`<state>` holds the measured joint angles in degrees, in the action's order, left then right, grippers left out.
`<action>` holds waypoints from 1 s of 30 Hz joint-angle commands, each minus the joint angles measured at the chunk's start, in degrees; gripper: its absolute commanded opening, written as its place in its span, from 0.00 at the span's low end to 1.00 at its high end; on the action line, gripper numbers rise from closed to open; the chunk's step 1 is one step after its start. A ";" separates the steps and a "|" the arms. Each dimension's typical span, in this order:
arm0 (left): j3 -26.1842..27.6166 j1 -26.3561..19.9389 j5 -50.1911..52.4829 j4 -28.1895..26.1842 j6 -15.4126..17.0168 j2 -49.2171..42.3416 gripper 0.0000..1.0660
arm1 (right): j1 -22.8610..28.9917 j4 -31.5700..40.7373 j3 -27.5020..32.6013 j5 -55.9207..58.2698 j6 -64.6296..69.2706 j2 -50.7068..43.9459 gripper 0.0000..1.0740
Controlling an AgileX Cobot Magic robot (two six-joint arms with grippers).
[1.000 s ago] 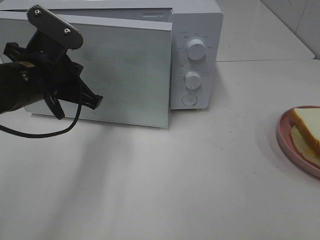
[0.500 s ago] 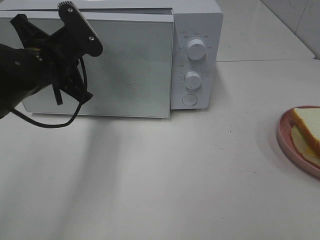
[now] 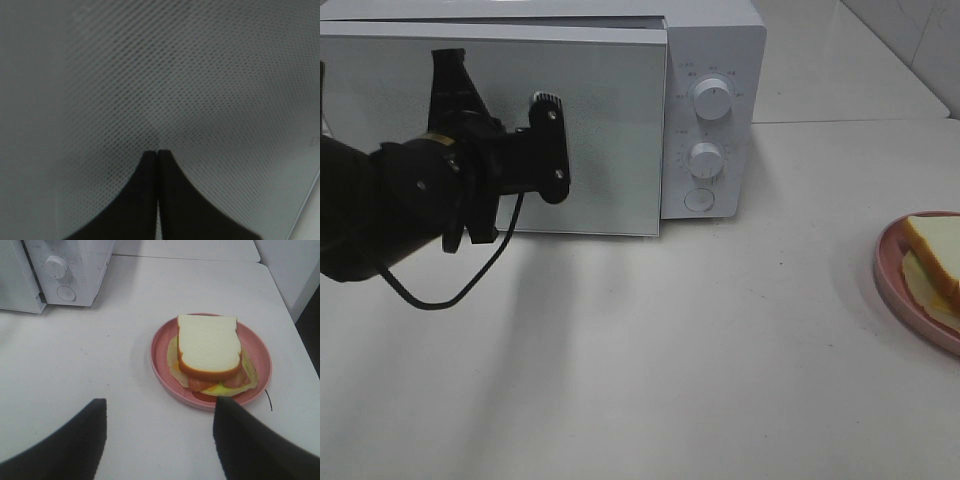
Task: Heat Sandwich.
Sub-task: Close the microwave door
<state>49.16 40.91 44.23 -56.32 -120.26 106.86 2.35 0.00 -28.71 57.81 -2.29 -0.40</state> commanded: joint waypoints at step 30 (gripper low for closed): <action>17.70 6.36 19.88 -3.90 -6.36 15.13 0.00 | -0.17 0.00 0.06 -0.69 0.00 -1.43 0.57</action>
<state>64.80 49.16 61.99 -62.51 -126.85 121.98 2.35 0.00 -28.71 57.81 -2.29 -0.40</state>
